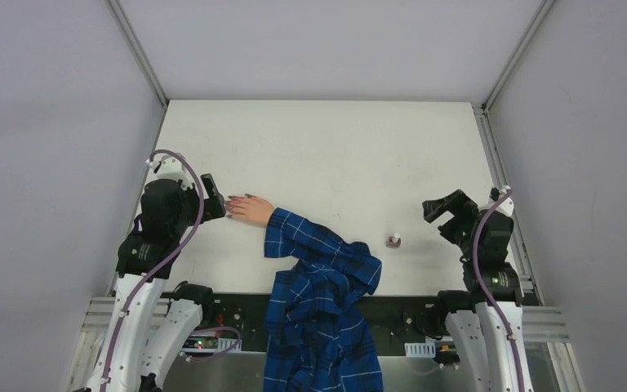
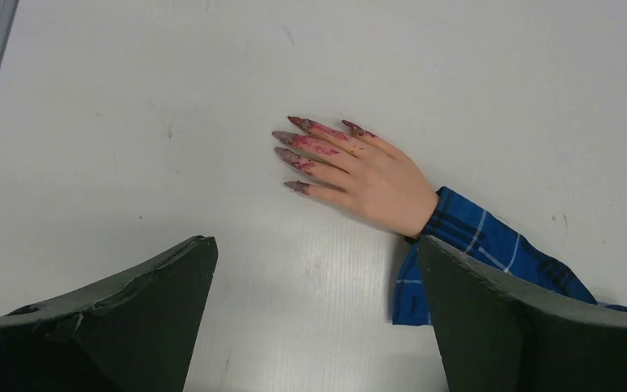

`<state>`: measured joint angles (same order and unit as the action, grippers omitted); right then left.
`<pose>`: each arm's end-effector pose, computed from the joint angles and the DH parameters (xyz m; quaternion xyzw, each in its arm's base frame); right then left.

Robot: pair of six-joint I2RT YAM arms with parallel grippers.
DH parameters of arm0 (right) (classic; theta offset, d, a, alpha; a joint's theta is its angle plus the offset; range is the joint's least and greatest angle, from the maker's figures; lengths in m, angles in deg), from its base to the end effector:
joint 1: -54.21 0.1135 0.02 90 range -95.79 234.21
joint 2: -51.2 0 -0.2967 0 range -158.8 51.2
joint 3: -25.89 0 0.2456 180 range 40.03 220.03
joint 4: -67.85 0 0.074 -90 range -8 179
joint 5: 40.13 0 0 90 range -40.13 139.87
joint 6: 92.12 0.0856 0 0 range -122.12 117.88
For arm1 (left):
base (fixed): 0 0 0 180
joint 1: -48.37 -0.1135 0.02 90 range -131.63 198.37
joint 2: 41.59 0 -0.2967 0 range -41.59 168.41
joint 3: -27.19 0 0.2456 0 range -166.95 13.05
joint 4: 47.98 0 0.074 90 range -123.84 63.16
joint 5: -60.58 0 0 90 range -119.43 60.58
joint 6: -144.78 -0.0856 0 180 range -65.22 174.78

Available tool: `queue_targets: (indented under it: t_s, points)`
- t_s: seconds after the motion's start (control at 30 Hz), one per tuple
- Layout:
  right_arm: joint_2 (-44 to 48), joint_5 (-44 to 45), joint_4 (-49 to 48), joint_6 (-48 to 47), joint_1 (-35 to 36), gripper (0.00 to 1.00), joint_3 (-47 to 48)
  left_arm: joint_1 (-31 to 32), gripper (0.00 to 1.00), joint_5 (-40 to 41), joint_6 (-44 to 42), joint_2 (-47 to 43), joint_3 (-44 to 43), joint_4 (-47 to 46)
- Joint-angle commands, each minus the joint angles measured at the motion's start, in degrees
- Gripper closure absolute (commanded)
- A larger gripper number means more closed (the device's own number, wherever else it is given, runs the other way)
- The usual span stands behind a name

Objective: Paint the nails
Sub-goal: Pick up the nail polish bottle from the center of the board.

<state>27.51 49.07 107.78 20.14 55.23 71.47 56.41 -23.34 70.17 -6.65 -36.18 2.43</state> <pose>0.1279 0.0035 0.2749 0.1451 0.7961 0.1241 0.5743 0.1402 -0.0106 0.3408 -0.0827 0.8242 -0.0704 0.5558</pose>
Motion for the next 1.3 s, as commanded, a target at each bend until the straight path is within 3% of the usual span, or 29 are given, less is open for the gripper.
queue_targets:
  t_s: [0.0,0.27,0.53,0.63,0.77,1.0,1.13,1.27]
  points:
    - [-1.31,-1.5,-1.51,-0.02,0.22,0.01,0.08,-0.91,0.01,-1.43,0.88,1.77,-1.13,-1.4]
    - [-4.74,-6.66,-1.57,0.01,0.3,0.01,-0.01,-0.91,0.01,-3.53,-2.49,3.83,-1.36,-1.62]
    - [-5.21,-10.79,1.76,8.25,1.1,0.02,-1.69,2.26,0.02,-9.33,-2.41,12.37,-14.08,-1.85]
    - [-4.73,-10.31,3.42,9.23,1.67,0.03,-1.86,9.12,0.03,-8.12,-2.81,17.54,-17.4,-2.74]
    - [-4.38,-3.45,8.27,7.87,1.79,0.01,1.1,21.46,0.04,-12.56,-2.65,24.35,-18.0,-6.2]
    - [-3.16,2.21,5.74,8.95,1.8,0.01,2.4,44.03,0.04,-14.14,-5.36,40.29,-21.68,-13.16]
    - [-3.24,3.12,3.62,9.42,1.75,0.01,3.0,50.96,0.03,-15.13,-8.85,48.38,-22.45,-21.92]
    - [-3.66,3.71,3.22,9.68,1.8,0.01,4.16,52.72,0.03,-20.04,-8.85,56.24,-21.44,-33.17]
